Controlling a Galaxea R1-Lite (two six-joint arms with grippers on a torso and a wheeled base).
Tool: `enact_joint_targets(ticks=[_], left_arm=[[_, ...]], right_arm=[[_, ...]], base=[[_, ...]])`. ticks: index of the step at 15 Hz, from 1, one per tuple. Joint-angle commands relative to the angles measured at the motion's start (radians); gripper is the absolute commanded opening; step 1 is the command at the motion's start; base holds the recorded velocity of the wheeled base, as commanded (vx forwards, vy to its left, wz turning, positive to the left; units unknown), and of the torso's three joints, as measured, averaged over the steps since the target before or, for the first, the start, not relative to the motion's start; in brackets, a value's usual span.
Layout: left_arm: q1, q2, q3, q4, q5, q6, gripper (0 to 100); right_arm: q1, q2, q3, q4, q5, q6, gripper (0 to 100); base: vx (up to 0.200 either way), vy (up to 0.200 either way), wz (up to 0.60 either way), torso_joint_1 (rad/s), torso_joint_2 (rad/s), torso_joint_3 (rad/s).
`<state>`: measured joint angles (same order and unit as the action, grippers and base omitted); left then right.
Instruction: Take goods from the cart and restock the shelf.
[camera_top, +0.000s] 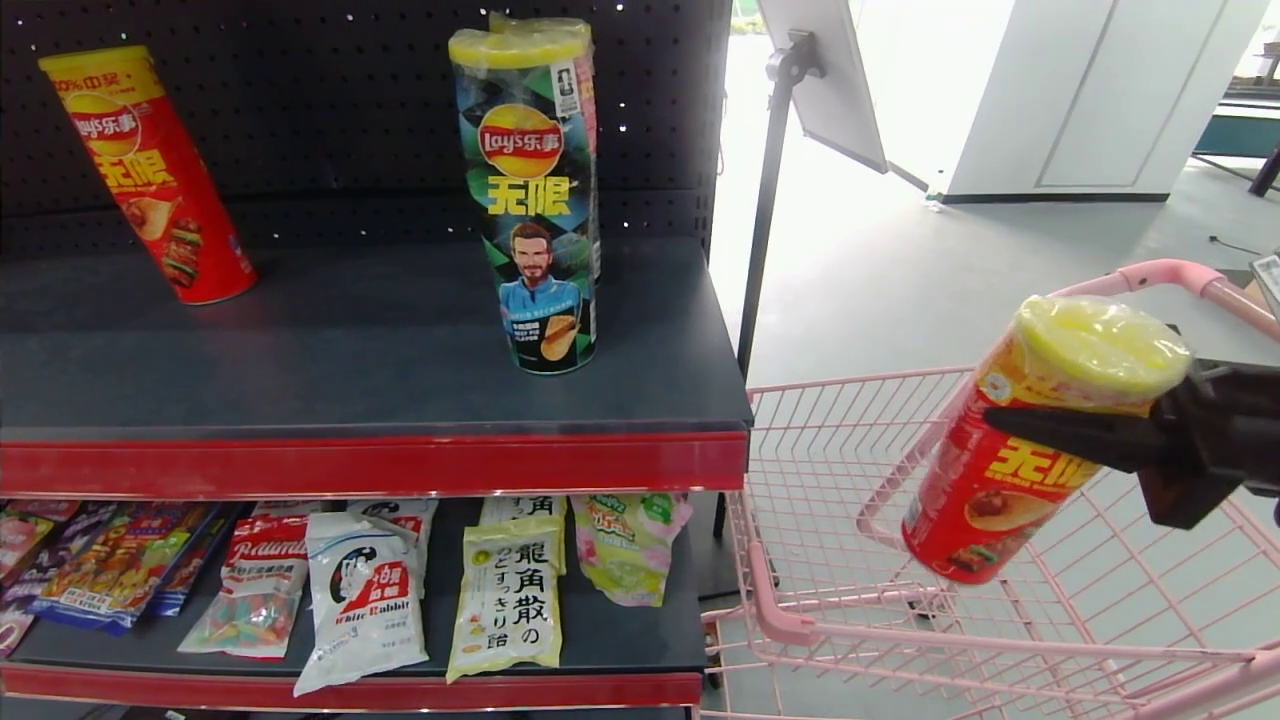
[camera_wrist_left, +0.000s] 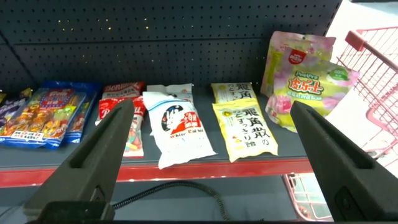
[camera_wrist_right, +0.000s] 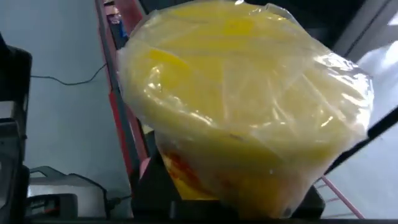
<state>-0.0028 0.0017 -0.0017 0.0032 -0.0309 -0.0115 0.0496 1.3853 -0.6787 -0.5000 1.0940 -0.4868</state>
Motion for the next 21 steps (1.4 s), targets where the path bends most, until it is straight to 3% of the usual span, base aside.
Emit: enact_joint_targets(ticks=[1, 3, 7, 12, 14, 16, 18, 21], left_arm=[[0.0, 0.001, 0.0, 0.0, 0.0, -0.001, 100], [0.0, 0.001, 0.0, 0.0, 0.0, -0.001, 100], [0.0, 0.001, 0.0, 0.0, 0.0, -0.001, 100], [0.0, 0.001, 0.0, 0.0, 0.0, -0.001, 100], [0.0, 0.001, 0.0, 0.0, 0.0, -0.001, 100], [0.0, 0.001, 0.0, 0.0, 0.0, -0.001, 100], [0.0, 0.001, 0.0, 0.0, 0.0, -0.001, 100], [0.0, 0.001, 0.0, 0.0, 0.0, -0.001, 100]], right_arm=[[0.303, -0.172, 0.068, -0.002, -0.233, 0.105, 0], [0.392, -0.137, 0.044, -0.003, -0.312, 0.119, 0], [0.486, -0.111, 0.027, -0.002, -0.332, 0.12, 0], [0.65, -0.069, 0.007, -0.003, -0.479, 0.117, 0], [0.667, -0.061, 0.001, -0.005, -0.507, 0.119, 0], [0.562, -0.065, 0.015, -0.009, -0.496, 0.128, 0], [0.582, -0.069, 0.019, -0.008, -0.487, 0.126, 0], [0.633, -0.072, 0.047, -0.012, -0.563, 0.123, 0]], base=[[0.0, 0.0, 0.0, 0.0, 0.0, 0.0], [0.0, 0.0, 0.0, 0.0, 0.0, 0.0], [0.0, 0.0, 0.0, 0.0, 0.0, 0.0], [0.0, 0.0, 0.0, 0.0, 0.0, 0.0], [0.0, 0.0, 0.0, 0.0, 0.0, 0.0], [0.0, 0.0, 0.0, 0.0, 0.0, 0.0], [0.0, 0.0, 0.0, 0.0, 0.0, 0.0], [0.0, 0.0, 0.0, 0.0, 0.0, 0.0]])
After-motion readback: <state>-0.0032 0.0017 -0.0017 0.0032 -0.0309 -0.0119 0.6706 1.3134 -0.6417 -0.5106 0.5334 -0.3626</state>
